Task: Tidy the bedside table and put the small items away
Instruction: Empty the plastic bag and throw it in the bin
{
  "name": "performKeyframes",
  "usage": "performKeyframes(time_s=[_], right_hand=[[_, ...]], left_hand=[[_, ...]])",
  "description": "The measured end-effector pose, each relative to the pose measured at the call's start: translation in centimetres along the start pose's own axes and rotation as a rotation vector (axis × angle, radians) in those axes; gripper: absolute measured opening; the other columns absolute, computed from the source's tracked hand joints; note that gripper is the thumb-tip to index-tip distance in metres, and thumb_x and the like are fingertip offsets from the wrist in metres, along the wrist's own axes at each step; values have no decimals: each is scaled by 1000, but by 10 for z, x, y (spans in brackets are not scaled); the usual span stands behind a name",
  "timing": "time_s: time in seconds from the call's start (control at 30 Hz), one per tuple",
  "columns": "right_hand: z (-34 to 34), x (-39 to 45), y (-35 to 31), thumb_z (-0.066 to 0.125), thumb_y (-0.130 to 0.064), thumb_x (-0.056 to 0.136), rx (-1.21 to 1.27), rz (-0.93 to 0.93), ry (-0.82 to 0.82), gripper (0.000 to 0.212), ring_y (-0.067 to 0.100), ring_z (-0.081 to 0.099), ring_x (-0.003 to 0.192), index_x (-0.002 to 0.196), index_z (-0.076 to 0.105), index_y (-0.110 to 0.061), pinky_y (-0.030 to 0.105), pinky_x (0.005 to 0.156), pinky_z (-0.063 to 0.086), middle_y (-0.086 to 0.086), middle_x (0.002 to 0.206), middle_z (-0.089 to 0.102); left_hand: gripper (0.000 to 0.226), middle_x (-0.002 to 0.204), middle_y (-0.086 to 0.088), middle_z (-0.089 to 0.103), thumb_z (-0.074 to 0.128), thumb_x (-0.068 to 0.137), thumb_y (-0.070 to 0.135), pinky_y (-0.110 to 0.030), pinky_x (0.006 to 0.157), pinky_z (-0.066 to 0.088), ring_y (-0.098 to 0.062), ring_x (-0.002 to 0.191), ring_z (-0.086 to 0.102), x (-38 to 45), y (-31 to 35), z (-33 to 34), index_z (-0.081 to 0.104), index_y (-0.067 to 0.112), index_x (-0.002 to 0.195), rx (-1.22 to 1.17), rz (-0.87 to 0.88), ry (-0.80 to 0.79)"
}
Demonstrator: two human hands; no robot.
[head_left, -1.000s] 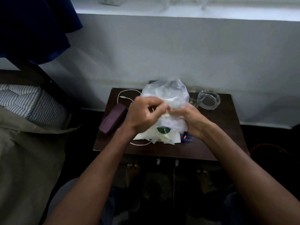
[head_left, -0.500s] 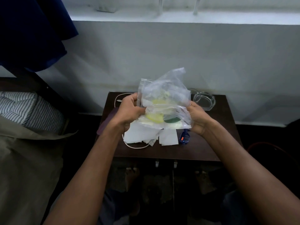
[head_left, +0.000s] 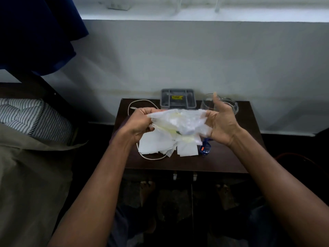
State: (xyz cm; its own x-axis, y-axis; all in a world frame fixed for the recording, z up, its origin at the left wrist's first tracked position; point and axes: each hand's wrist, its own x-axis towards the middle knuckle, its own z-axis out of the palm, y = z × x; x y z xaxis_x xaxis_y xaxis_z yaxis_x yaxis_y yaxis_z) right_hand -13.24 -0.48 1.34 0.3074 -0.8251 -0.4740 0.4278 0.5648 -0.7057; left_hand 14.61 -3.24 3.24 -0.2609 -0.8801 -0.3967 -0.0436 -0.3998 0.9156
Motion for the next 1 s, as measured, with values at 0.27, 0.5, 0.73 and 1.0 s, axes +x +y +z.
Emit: performKeyframes(time_s=[0.27, 0.5, 0.73, 1.0], right_hand=[[6, -12, 8, 90, -14, 78, -570, 135, -203, 52, 29, 76, 101, 127, 74, -6, 32, 80, 65, 19, 123, 77], [16, -16, 23, 89, -2, 79, -422, -278, 193, 39, 48, 71, 116, 116, 77, -1, 55, 100, 58, 17, 115, 80], [22, -30, 17, 87, 0, 81, -403, -435, 328, 38, 28, 80, 97, 118, 78, -6, 43, 87, 64, 11, 107, 83], [-21, -87, -35, 85, -20, 88, -591, -669, 537, 24, 30, 82, 92, 107, 77, -7, 51, 84, 66, 9, 99, 84]], left_hand=[[32, 126, -2, 79, 74, 82, -9, -51, 102, 60, -22, 118, 75, -2, 5, 13, 84, 22, 79, 182, 240, -106], [72, 143, -17, 68, 49, 97, 68, -57, 119, 42, -42, 137, 61, -4, 13, 32, 66, 15, 144, -348, -31, -191], [38, 115, -6, 82, 86, 86, 10, -51, 95, 64, -25, 105, 80, -7, 8, 89, 74, 8, 122, -82, 247, 103], [33, 110, -5, 83, 83, 87, -2, -41, 82, 67, -26, 102, 81, -4, 11, 172, 75, 8, 117, -74, 491, 112]])
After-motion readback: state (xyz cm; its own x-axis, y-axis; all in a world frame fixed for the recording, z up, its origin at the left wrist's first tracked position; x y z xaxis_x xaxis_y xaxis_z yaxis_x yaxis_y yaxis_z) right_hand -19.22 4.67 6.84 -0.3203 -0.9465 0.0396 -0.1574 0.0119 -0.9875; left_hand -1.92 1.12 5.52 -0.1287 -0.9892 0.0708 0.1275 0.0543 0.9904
